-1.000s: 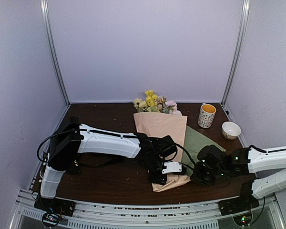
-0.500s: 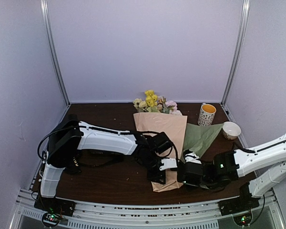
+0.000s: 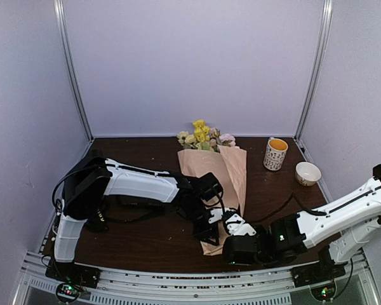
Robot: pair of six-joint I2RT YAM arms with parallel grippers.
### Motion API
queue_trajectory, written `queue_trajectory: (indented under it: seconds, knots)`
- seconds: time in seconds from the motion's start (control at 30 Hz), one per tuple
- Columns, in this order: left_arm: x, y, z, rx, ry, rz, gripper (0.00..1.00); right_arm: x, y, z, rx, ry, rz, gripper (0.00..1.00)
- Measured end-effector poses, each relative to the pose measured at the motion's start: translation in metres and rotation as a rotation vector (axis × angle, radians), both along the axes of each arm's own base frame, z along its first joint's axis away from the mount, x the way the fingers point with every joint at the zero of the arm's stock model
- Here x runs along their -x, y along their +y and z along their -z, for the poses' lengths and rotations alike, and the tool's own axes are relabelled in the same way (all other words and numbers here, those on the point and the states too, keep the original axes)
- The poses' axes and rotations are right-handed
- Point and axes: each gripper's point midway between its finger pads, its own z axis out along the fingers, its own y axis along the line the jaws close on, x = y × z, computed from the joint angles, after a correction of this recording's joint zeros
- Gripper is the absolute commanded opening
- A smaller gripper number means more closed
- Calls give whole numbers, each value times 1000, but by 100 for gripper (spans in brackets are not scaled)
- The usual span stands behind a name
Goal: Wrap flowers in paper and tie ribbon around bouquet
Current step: Fold the two-thirds-folded wrapping paper at the center of the board.
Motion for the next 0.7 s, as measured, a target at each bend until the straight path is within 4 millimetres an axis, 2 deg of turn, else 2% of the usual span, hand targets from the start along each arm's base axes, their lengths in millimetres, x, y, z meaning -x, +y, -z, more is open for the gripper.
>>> queue_trajectory:
  seconds: [0.17,0.3,0.57,0.7]
  knots:
    - [1,3,1,20,55,-4,45,1,19,5,63,-32,-71,0]
    - [2,6,-1,50,91,-7,50,2,33,19,90,-35,-116,0]
    - [4,17,-5,60,112,-23,55,4,48,43,117,-28,-158,0]
    - [4,30,-11,67,136,-44,56,4,59,42,81,-26,-159,0]
